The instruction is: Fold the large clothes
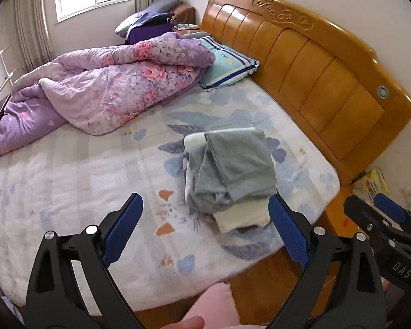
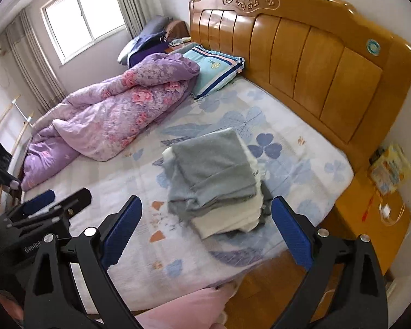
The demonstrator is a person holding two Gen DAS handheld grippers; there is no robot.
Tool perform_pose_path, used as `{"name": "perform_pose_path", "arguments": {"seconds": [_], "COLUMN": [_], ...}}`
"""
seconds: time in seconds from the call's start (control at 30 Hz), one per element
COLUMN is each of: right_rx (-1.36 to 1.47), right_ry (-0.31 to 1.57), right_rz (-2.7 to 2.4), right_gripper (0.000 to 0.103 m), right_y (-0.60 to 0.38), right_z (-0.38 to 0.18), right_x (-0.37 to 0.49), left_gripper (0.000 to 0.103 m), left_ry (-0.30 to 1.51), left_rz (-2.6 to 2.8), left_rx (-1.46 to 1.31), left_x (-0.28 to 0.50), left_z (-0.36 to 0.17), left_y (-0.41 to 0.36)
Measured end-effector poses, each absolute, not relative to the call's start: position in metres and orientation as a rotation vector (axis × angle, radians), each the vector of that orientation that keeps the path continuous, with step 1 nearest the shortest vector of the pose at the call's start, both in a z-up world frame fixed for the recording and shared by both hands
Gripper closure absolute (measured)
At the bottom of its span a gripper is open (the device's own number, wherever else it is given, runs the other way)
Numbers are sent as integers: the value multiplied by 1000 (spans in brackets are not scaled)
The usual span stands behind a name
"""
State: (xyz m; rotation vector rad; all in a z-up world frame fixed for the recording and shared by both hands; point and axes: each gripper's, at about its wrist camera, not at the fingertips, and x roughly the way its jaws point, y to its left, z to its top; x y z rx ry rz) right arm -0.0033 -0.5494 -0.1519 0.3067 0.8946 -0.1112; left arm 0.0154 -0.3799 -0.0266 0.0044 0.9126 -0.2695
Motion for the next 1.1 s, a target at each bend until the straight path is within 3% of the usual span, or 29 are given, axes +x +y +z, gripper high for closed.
{"name": "perform_pose_path", "arguments": {"seconds": [0.2, 0.43, 1.1], "right_rx": [302, 277, 249], "right_ry": [880, 840, 872], "right_rz": [-126, -136, -274], "right_gripper": [11, 11, 11], "right_y": [-494, -439, -327], "right_z": [-134, -112, -115], "right_x": [-51, -79, -31], "left_gripper": [10, 10, 10], "left_ry": [916, 848, 839], "left_rz": [-249, -230, -301], "left_rx": [64, 39, 54], "left_x": [-53, -80, -19], "left_z": [-12, 11, 11], "left_y": [-336, -283, -167]}}
